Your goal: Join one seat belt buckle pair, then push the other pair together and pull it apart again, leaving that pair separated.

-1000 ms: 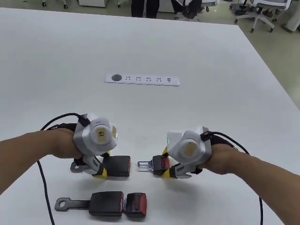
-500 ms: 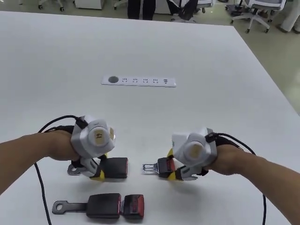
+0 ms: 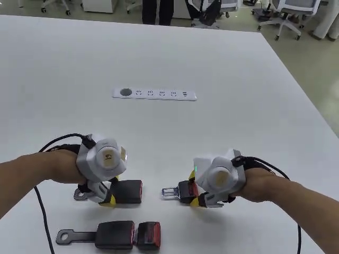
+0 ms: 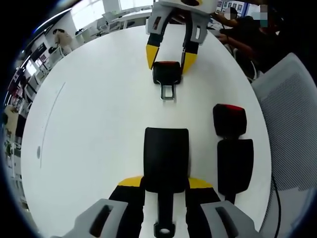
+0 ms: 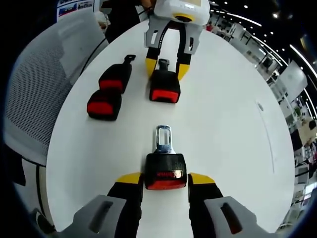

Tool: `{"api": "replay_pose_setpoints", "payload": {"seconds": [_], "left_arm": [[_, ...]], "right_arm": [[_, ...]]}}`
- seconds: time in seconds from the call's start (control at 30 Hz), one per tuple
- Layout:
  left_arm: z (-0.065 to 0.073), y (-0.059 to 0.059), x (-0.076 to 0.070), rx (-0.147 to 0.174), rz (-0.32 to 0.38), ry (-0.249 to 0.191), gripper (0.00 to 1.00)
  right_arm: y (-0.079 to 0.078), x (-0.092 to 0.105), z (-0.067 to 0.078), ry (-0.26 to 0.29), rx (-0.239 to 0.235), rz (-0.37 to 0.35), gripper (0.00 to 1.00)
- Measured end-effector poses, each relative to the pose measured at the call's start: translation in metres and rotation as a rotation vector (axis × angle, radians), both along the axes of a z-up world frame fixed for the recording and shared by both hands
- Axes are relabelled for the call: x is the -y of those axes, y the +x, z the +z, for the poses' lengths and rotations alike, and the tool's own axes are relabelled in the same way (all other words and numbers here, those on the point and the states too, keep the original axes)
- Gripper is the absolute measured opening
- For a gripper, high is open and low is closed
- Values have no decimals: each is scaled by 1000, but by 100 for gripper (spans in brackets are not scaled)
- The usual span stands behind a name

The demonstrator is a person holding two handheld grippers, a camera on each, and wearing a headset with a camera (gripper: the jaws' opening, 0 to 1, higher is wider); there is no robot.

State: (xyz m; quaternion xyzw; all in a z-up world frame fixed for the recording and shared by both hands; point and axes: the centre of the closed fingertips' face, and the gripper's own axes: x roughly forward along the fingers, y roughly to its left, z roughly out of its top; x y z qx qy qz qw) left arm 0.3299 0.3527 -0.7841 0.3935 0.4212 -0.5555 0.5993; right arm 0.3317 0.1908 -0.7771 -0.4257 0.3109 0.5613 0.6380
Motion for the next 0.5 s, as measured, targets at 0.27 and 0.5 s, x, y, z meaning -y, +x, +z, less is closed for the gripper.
{"api": "replay_pose_setpoints", "payload": {"seconds": [0.27, 0.5], "left_arm": [[5, 0, -4, 18, 11, -8, 32], [12, -4, -15, 34, 47, -29, 34]], "right_arm": [[1, 4, 6, 3, 7, -21, 40], [-1, 13, 9, 18, 7, -45, 47]]}}
